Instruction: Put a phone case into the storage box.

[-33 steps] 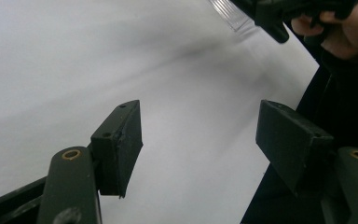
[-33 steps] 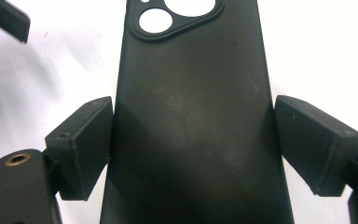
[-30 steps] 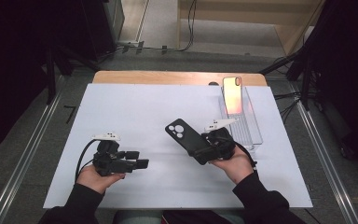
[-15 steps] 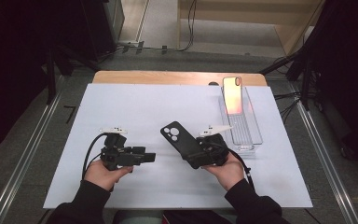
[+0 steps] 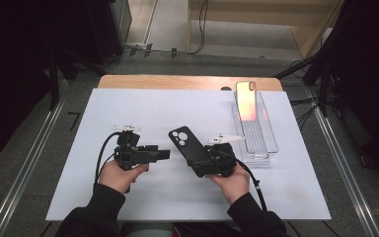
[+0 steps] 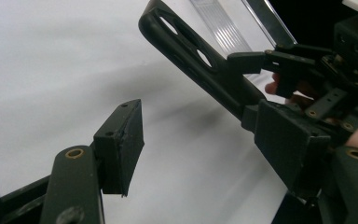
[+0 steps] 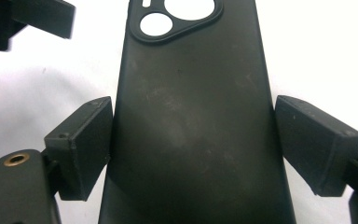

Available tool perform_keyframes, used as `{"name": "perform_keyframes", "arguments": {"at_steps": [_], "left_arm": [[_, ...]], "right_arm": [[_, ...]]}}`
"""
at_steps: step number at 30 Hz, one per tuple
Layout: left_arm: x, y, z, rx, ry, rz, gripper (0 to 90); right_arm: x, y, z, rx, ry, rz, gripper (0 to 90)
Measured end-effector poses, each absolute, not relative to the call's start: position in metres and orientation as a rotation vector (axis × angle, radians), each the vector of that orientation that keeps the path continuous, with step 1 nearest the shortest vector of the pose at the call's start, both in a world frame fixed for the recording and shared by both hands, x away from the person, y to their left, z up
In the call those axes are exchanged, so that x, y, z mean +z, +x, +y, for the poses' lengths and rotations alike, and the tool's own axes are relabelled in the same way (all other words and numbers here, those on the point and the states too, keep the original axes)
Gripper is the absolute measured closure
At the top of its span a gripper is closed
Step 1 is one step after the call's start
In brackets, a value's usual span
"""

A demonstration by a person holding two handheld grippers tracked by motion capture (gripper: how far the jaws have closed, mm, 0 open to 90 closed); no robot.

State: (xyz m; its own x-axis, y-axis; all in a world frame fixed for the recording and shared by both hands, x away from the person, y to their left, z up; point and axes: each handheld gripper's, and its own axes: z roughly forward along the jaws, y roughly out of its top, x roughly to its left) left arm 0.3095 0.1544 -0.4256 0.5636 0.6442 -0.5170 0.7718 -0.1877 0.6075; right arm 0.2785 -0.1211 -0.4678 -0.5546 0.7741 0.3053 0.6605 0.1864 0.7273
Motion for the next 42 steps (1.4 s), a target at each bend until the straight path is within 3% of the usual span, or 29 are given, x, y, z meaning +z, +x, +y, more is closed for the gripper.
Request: {"name": "perform_keyframes", "arguments": {"at_steps": [21,28,37,42], "left_arm": [[-0.422,0.332,0.135,-0.125,1.850,1.222,33.4],[-0.422,0.336,0.135,-0.147,1.789,1.256,46.6],[-0.423,0.335,0.138,-0.224,1.702,1.253,73.3],[-0.423,0.335,0.142,-0.284,1.645,1.247,77.1]], "right_arm": [[-0.469,0.273,-0.100,1.458,1.440,2.256,13.6],[-0.470,0.270,-0.092,1.520,1.444,2.202,13.6],[-0.471,0.269,-0.085,1.608,1.394,2.161,13.0],[-0.471,0.268,-0.083,1.599,1.325,2.153,12.2]]}}
